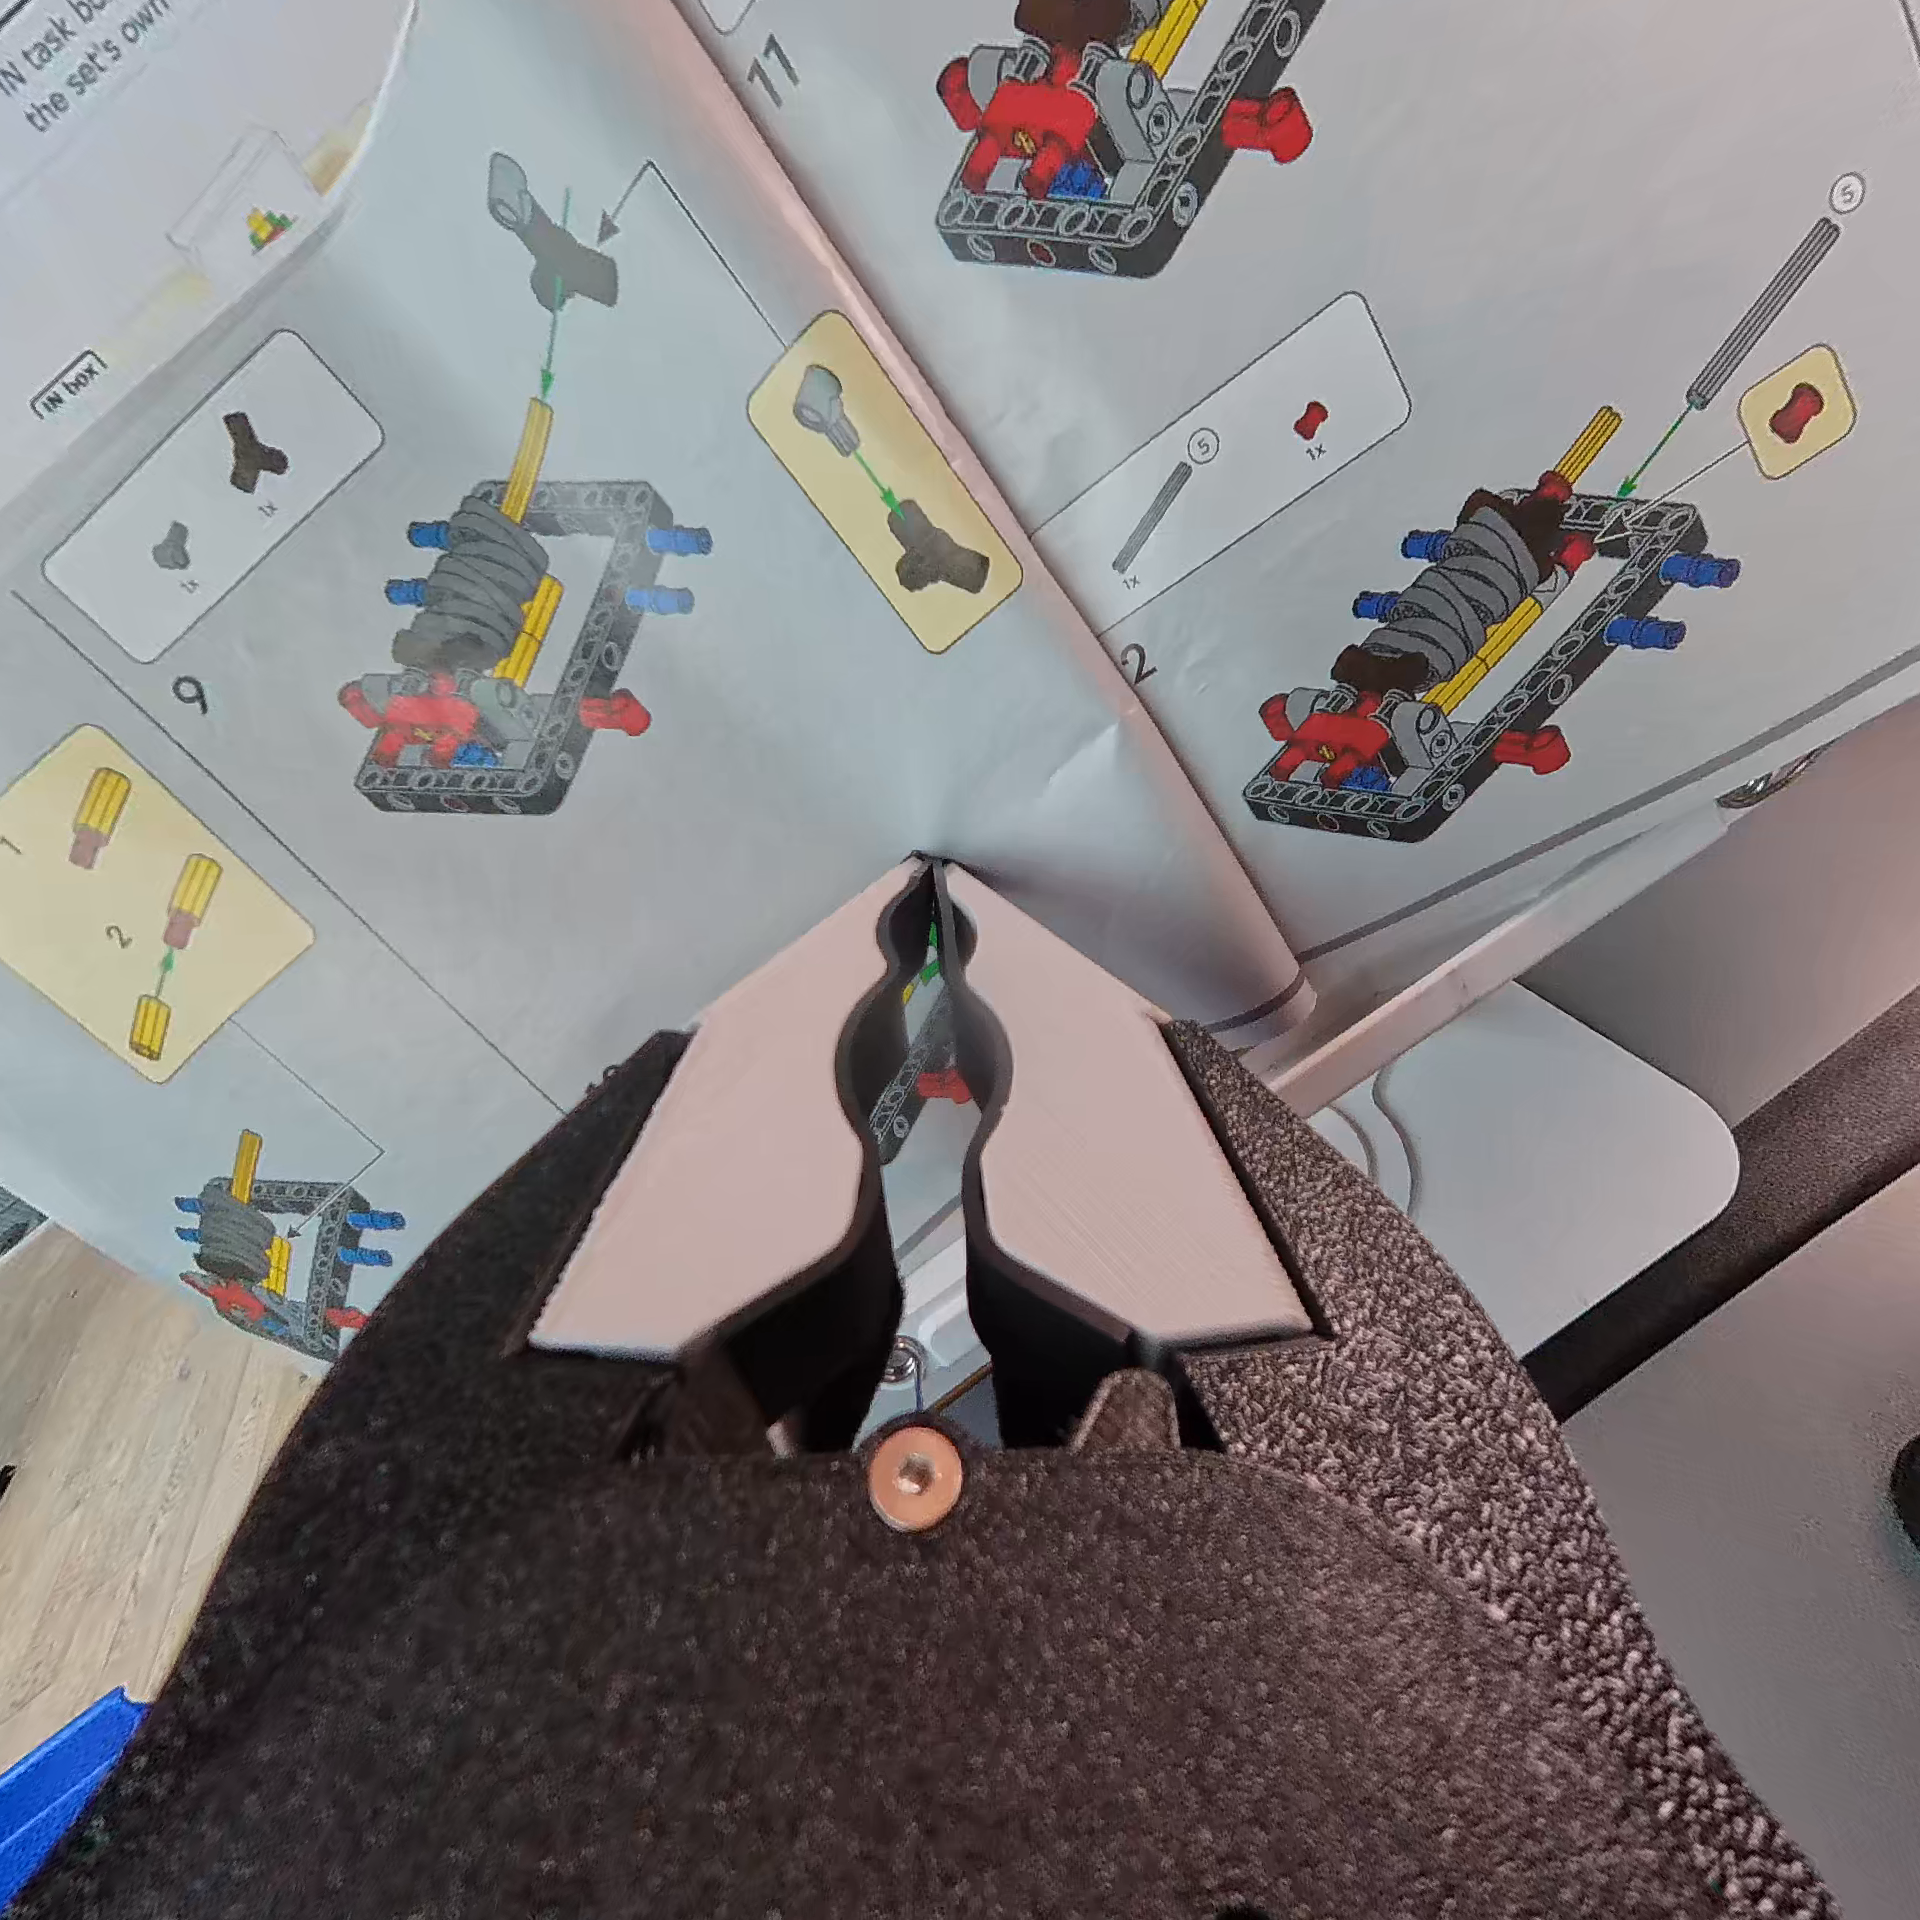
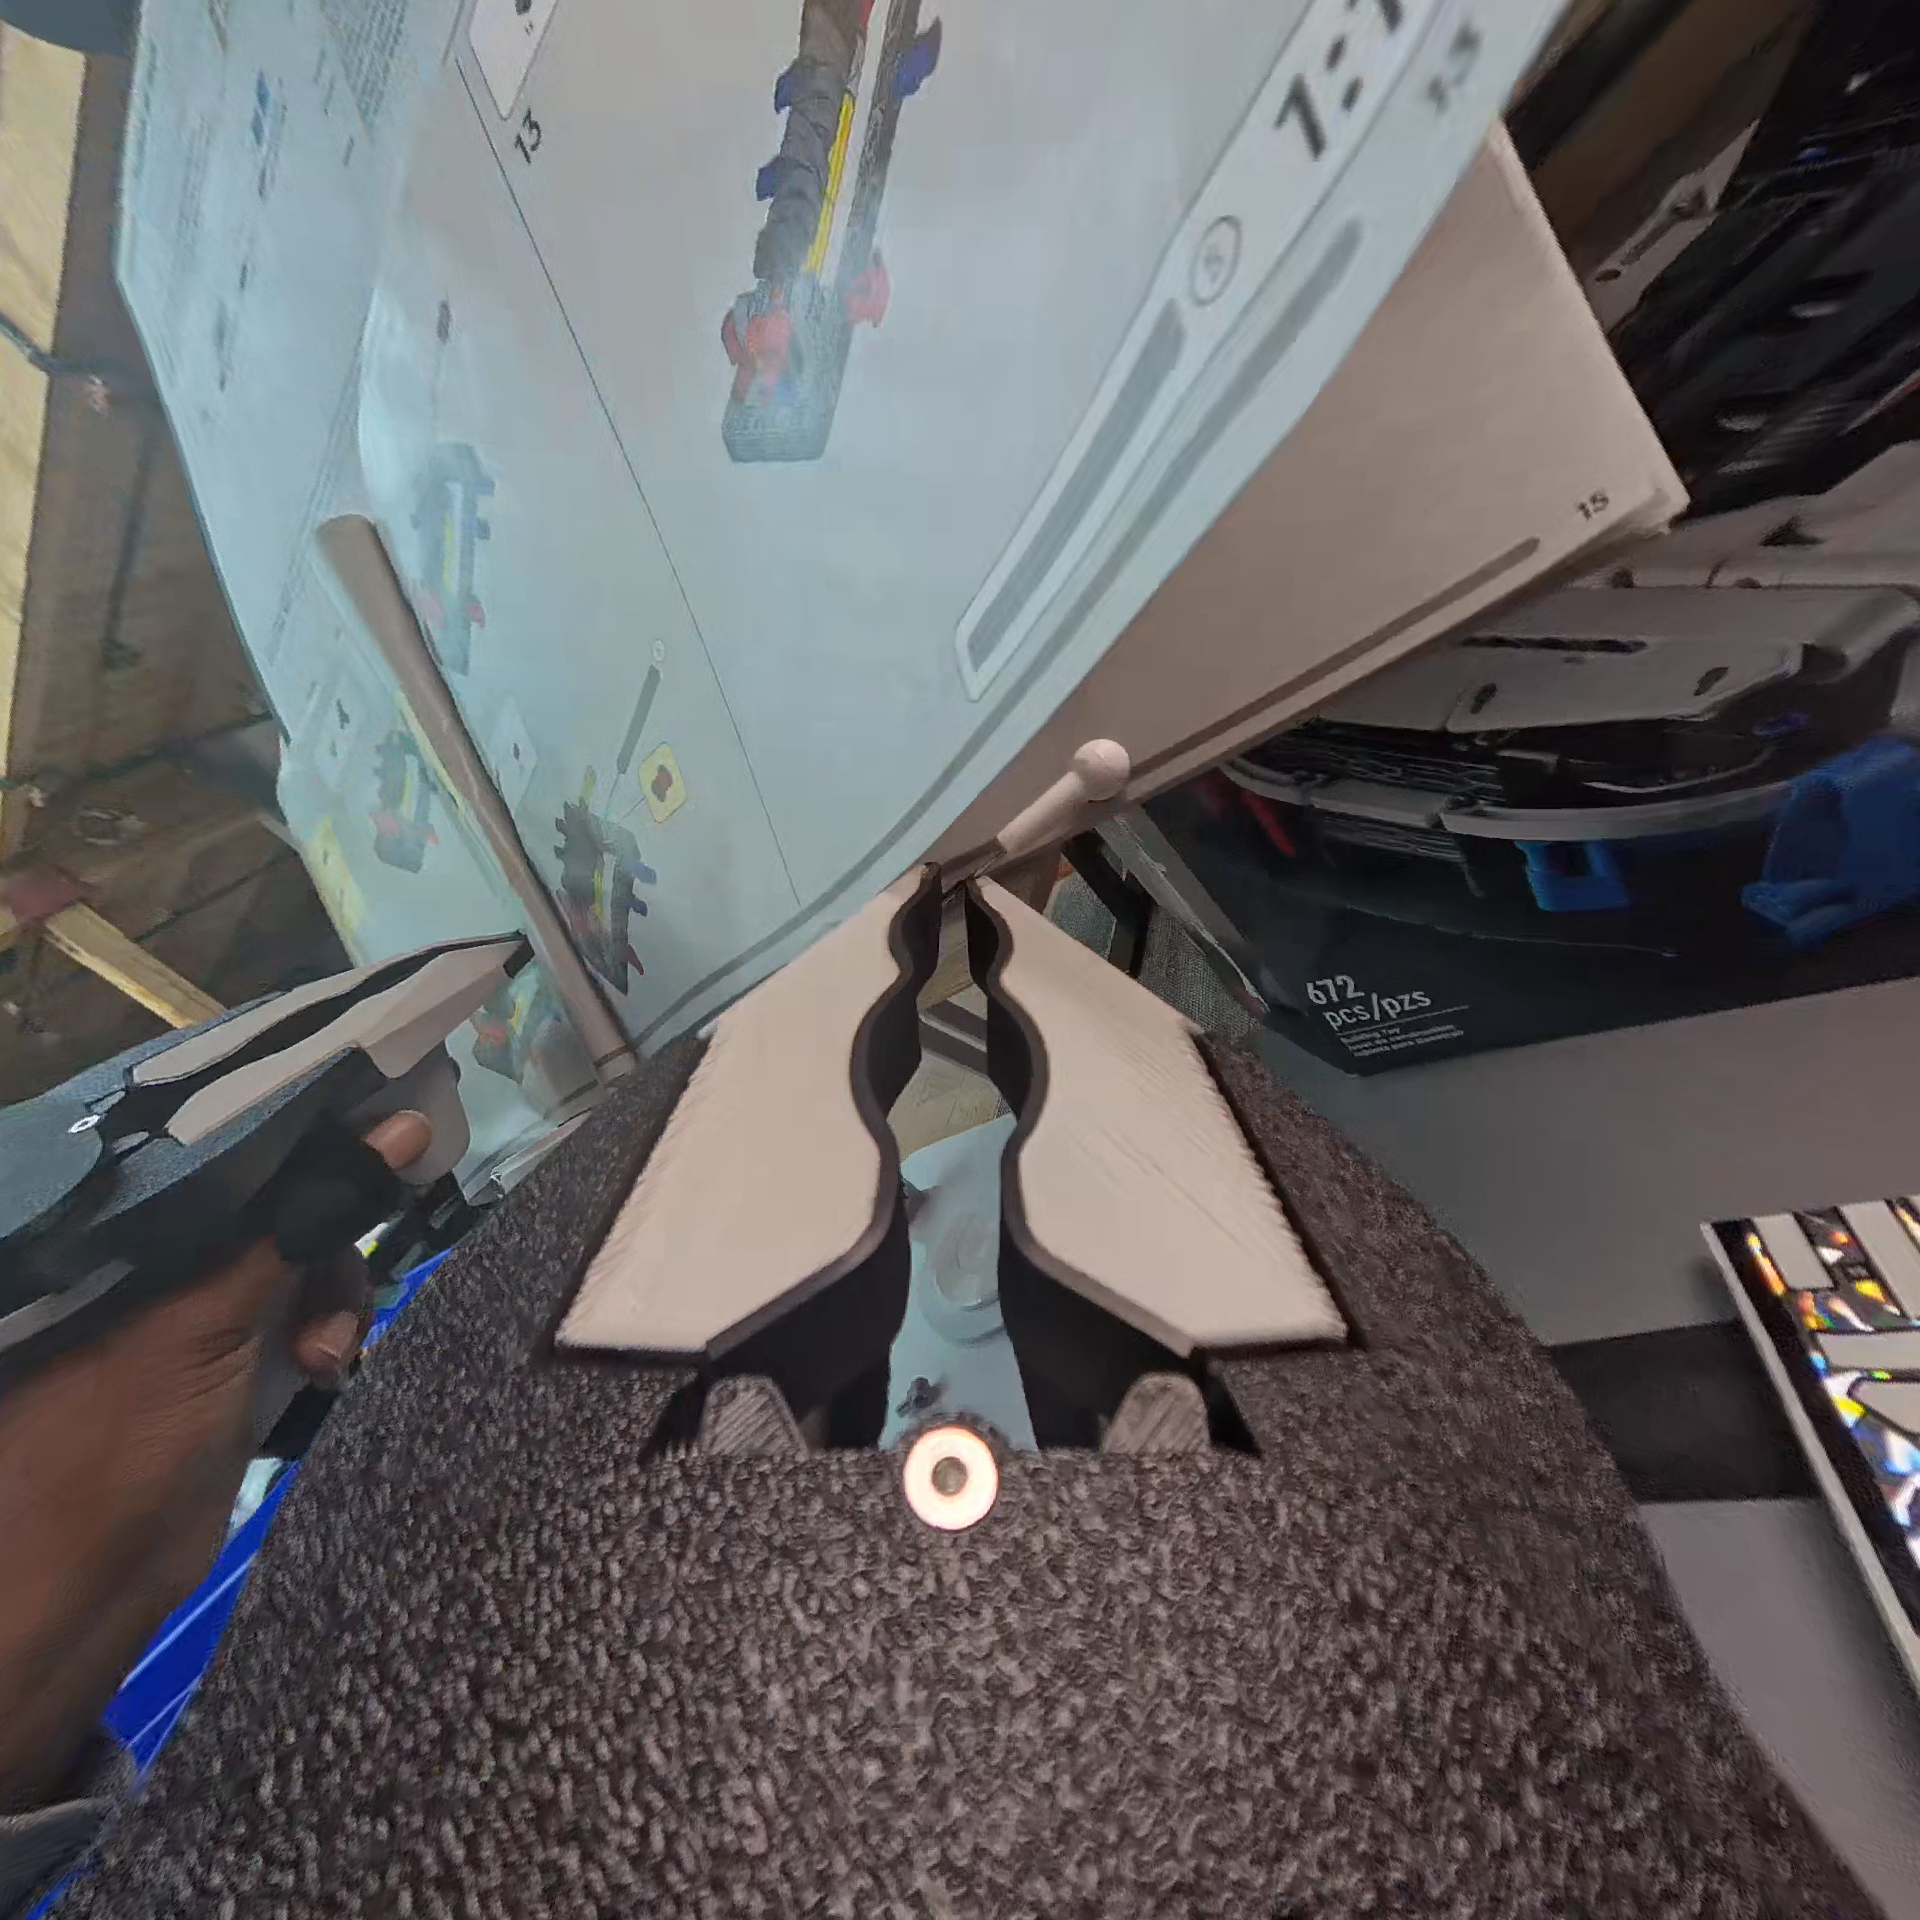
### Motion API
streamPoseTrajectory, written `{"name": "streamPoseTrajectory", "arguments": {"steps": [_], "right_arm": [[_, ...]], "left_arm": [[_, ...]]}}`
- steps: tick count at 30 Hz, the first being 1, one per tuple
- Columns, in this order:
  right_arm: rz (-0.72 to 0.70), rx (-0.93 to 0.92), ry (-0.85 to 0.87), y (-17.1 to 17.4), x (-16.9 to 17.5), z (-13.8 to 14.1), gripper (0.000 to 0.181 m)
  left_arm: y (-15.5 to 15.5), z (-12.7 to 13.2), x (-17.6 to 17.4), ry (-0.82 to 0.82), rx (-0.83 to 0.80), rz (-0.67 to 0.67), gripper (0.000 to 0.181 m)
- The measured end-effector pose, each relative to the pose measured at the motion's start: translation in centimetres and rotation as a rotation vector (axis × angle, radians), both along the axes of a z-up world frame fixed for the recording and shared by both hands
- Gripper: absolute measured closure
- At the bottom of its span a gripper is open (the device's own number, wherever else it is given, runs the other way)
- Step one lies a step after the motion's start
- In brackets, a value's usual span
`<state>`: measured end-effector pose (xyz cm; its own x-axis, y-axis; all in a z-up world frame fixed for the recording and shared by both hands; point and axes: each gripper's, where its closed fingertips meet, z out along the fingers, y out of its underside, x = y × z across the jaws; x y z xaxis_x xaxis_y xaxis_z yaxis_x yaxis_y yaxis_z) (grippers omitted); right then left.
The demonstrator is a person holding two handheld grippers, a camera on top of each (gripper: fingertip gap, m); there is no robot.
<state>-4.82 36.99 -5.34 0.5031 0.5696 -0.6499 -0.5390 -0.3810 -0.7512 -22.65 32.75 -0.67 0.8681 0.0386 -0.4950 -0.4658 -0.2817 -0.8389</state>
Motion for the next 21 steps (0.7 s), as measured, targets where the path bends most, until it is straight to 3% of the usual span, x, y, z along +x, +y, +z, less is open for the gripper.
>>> {"name": "streamPoseTrajectory", "arguments": {"steps": [6, 8, 11, 15, 18, 21], "right_arm": [[-0.008, -0.148, 0.185, -1.2, 0.3, -1.9, 0.178], [-0.039, -0.084, 0.180, -1.5, 0.4, -1.2, 0.178], [-0.074, 0.111, 0.040, -2.0, 0.1, 1.1, 0.179], [-0.049, 0.423, -0.298, -3.0, -3.0, 4.3, 0.180], [-0.019, 0.531, -0.517, -2.9, -4.7, 4.9, 0.180], [0.016, 0.587, -0.609, -2.9, -4.7, 4.9, 0.179]], "left_arm": [[-0.5, -0.8, -0.1, 0.007, 0.009, 0.006, 0.181], [-0.5, -1.0, -0.1, 0.011, 0.007, 0.013, 0.181], [-0.5, -1.3, -0.3, 0.004, -0.009, 0.022, 0.181], [-0.6, -2.0, -0.7, -0.017, -0.025, 0.028, 0.181], [-0.8, -2.3, -0.8, -0.027, -0.020, 0.017, 0.181], [-1.1, -2.3, -0.9, -0.085, -0.006, -0.013, 0.181]]}}
